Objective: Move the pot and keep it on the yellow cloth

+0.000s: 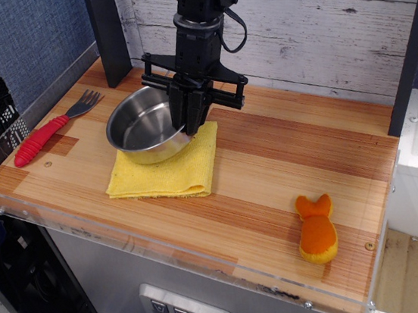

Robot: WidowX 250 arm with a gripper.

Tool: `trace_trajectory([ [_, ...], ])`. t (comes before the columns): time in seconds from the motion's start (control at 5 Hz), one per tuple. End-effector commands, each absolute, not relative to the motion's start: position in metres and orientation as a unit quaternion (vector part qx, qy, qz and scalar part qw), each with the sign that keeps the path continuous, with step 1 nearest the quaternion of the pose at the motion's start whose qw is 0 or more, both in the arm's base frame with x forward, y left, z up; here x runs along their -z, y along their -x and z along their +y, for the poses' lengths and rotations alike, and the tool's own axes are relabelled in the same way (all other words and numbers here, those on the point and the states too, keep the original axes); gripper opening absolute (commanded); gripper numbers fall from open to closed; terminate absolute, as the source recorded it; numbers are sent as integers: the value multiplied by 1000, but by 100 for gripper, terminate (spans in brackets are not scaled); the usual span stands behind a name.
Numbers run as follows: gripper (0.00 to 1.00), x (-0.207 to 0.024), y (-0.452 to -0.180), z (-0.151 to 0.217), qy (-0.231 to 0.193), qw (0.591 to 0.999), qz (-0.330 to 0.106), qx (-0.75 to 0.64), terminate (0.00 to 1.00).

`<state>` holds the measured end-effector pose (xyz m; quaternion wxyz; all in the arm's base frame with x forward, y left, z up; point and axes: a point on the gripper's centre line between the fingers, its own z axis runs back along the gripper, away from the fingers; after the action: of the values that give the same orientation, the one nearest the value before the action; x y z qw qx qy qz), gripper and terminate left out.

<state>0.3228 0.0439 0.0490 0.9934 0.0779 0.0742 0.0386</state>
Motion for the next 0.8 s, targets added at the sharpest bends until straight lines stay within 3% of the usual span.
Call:
trace_trajectory([
  [0.0, 0, -70, -306, 44, -77, 995, 51, -41, 0],
  [0.4, 0, -47, -302, 32, -64, 994, 87, -28, 0],
  [0.6, 100, -44, -300, 32, -34, 994, 97, -33, 0],
])
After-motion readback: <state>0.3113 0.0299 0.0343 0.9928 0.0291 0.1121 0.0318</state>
